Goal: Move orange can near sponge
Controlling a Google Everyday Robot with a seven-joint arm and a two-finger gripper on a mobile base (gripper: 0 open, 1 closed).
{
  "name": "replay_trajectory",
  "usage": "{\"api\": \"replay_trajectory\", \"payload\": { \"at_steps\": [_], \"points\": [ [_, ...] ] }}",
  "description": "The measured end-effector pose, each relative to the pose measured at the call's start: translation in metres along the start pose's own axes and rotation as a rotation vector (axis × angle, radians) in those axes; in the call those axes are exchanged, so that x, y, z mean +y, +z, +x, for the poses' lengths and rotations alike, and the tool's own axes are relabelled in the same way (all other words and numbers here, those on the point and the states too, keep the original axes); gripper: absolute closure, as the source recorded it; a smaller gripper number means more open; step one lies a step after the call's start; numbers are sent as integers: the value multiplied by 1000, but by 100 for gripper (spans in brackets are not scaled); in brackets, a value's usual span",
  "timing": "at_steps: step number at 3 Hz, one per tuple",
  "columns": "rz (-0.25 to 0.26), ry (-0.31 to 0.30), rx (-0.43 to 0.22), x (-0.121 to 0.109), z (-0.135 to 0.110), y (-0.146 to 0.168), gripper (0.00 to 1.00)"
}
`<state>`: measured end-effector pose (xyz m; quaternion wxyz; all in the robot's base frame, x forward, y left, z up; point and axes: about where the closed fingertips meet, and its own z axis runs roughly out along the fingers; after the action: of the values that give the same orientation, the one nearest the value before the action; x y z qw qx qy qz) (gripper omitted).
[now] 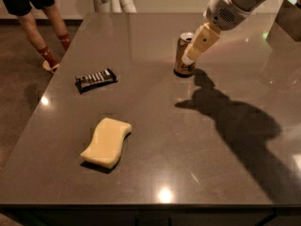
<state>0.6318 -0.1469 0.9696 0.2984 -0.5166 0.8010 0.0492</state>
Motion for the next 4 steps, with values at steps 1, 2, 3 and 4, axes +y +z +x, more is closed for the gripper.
{"api": "replay_trajectory", "payload": {
  "at_steps": [1, 2, 3, 4],
  "points": [
    [1, 47, -15, -18, 1, 14, 0],
    [-28, 89, -1, -26, 7, 33, 0],
    [-50, 115, 17, -31, 10, 48, 0],
    [-65, 138, 23, -35, 11, 56, 16]
  ]
}}
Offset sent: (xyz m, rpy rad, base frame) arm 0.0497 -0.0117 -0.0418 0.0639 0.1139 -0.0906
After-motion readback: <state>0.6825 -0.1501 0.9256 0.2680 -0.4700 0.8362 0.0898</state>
